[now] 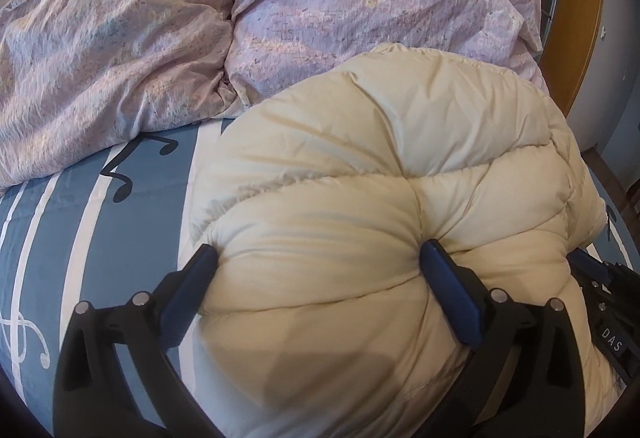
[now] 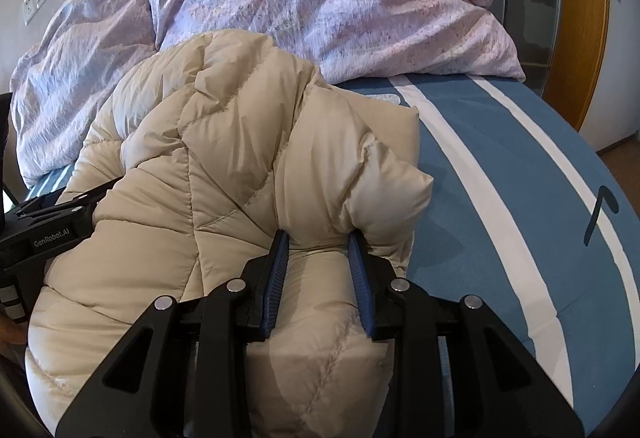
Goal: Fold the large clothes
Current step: 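Hold the fold with the right tool while the left tool presses the jacket flat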
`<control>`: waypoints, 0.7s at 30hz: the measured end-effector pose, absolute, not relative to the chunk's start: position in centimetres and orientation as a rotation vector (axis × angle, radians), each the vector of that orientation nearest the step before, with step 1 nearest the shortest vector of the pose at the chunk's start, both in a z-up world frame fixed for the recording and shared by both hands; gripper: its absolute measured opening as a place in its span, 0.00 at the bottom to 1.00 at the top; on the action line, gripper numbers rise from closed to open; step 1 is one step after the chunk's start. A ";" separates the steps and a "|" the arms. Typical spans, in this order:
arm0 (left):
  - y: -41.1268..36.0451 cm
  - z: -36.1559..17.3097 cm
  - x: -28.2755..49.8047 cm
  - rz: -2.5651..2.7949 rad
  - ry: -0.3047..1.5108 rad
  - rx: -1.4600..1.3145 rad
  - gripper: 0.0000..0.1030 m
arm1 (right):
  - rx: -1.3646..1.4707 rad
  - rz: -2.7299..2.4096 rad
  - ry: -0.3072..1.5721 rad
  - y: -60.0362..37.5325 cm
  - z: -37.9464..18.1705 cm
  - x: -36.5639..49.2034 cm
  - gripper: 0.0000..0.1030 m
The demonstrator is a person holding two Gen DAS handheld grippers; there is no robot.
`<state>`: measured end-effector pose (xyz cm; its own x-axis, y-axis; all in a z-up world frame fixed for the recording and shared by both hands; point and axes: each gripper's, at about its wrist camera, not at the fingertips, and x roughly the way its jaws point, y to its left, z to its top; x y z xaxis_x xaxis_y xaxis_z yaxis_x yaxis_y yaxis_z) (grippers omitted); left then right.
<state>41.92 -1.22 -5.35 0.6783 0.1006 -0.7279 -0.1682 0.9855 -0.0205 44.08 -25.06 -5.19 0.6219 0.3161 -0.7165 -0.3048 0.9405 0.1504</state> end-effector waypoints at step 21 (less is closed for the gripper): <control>-0.8 -5.9 41.8 0.148 0.793 -0.124 0.98 | 0.009 0.346 0.818 -24.9 -5.3 44.1 0.33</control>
